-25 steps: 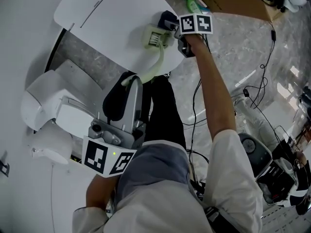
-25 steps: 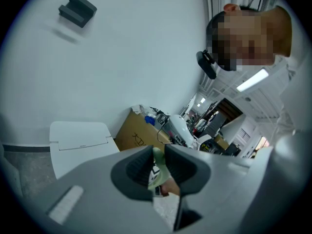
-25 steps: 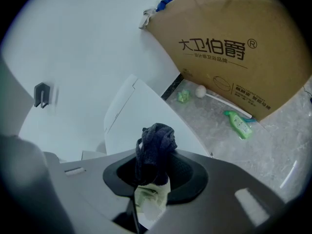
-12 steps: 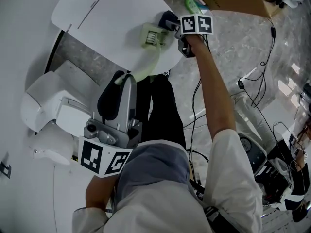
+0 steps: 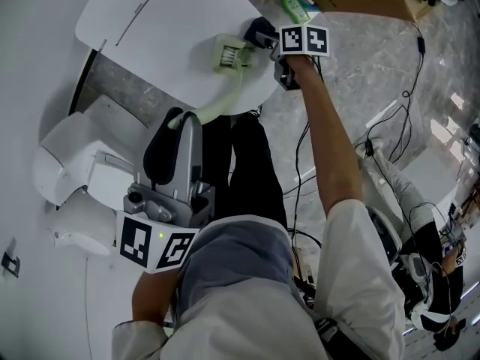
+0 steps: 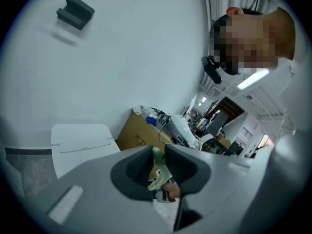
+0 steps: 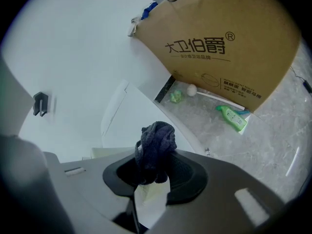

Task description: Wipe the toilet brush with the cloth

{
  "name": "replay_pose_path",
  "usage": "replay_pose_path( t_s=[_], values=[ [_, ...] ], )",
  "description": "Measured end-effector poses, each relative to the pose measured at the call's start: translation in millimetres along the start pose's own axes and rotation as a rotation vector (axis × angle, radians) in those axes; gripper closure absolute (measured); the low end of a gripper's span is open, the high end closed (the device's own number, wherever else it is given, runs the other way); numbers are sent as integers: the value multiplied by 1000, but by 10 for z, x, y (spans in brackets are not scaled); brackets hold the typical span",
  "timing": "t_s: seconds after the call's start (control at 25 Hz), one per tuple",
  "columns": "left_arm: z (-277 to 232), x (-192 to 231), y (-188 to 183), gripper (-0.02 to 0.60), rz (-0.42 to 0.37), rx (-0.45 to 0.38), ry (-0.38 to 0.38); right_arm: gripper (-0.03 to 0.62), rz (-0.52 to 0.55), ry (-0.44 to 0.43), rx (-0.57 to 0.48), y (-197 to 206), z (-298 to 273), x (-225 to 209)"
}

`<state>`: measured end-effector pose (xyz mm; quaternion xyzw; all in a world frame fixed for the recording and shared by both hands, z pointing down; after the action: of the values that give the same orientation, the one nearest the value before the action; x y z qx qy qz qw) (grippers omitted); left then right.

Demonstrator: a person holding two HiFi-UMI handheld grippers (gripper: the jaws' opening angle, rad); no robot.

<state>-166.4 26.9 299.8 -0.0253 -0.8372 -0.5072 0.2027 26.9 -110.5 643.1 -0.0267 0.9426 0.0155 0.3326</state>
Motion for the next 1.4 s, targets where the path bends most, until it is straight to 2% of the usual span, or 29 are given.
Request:
replay_pose_path(
  t_s=[0.84, 1.4],
  values=[
    [20, -11, 2, 581, -13, -6, -4, 493, -84, -19, -75, 251, 160, -218],
    [-6, -26, -13, 581, -16, -6, -6, 493, -88, -15, -137, 445, 247, -318]
  ],
)
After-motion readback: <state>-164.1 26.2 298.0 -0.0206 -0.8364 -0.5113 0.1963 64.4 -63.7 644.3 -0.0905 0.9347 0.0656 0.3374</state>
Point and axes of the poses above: the fingertips, and each gripper's own axes: z backward along the fingers, x to its left, y out of its underside, the point moved 6 cm from there along z, backward along the fingers, and after that the axes turned 11 degrees about -z, right-handed, at the moved point
